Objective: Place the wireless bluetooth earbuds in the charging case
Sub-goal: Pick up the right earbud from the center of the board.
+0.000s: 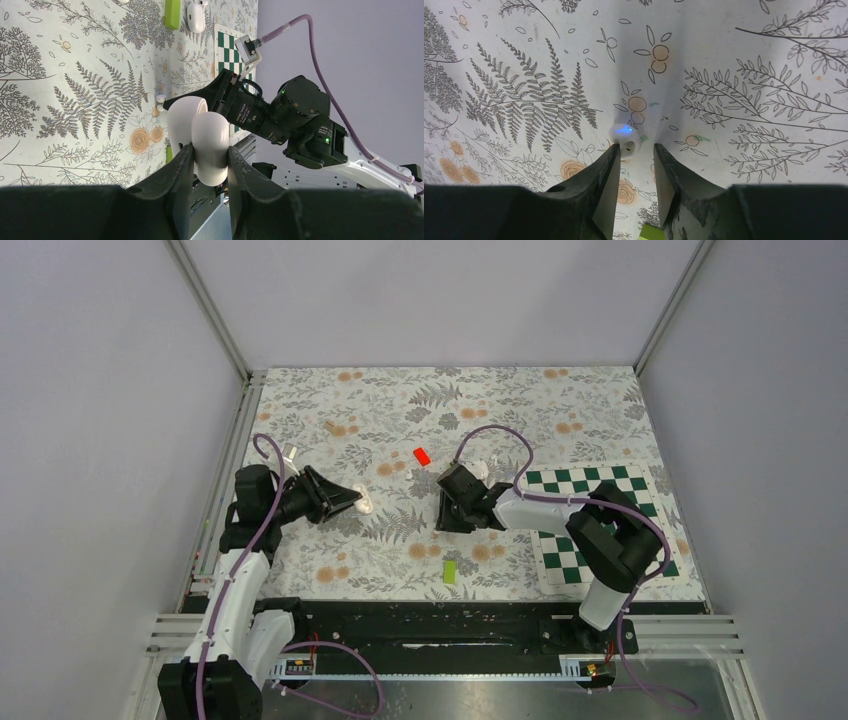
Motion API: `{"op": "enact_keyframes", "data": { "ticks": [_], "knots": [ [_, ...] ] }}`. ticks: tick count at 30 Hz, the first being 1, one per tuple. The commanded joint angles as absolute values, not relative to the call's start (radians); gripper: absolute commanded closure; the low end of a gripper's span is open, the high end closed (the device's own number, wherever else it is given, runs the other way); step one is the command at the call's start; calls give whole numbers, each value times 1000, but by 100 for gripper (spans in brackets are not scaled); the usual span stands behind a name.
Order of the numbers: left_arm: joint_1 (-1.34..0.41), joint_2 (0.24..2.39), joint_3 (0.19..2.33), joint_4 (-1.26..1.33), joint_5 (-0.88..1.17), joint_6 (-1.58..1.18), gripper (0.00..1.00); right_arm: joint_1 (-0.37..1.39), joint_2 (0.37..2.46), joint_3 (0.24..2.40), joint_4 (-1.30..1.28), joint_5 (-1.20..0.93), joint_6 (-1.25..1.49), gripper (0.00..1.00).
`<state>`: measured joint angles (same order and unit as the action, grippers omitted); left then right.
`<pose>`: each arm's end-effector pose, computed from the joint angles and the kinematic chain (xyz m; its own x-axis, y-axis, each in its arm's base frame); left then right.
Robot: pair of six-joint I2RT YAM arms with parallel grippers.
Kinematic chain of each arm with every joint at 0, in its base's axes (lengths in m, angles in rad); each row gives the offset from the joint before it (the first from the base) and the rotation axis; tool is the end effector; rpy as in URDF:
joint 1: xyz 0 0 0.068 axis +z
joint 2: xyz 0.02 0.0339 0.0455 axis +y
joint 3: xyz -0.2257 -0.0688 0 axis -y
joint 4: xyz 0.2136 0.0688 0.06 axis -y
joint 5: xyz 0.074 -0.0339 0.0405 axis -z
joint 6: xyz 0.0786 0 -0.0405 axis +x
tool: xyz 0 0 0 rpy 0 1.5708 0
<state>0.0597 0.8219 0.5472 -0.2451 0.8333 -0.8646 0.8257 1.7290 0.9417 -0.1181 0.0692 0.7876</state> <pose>0.2014 -0.0462 0.2156 -0.7791 -0.5591 -0.2835 0.0129 0.4379 -0.8989 0.2365 0.2484 0.1075 -0.8755 0.0936 -0.4741 -0.1189 0.9091 0.3991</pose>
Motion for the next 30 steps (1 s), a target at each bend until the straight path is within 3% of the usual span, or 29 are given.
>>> {"op": "enact_keyframes", "data": {
  "ticks": [1, 7, 14, 19, 24, 30],
  "knots": [
    [57, 829, 554, -199, 841, -850, 100, 819, 1754, 976, -115, 65, 798, 62],
    [57, 830, 555, -199, 842, -845, 100, 820, 1779, 999, -117, 48, 799, 63],
    [55, 833, 551, -199, 838, -842, 100, 819, 1778, 1003, -116, 50, 804, 70],
    [54, 837, 554, -199, 839, -838, 100, 820, 1764, 996, -117, 54, 808, 79],
    [37, 847, 554, -199, 844, -828, 100, 820, 1721, 984, -121, 54, 805, 98],
    [-71, 913, 577, -198, 883, -783, 100, 818, 1609, 950, -175, 70, 765, 100]
  ]
}}
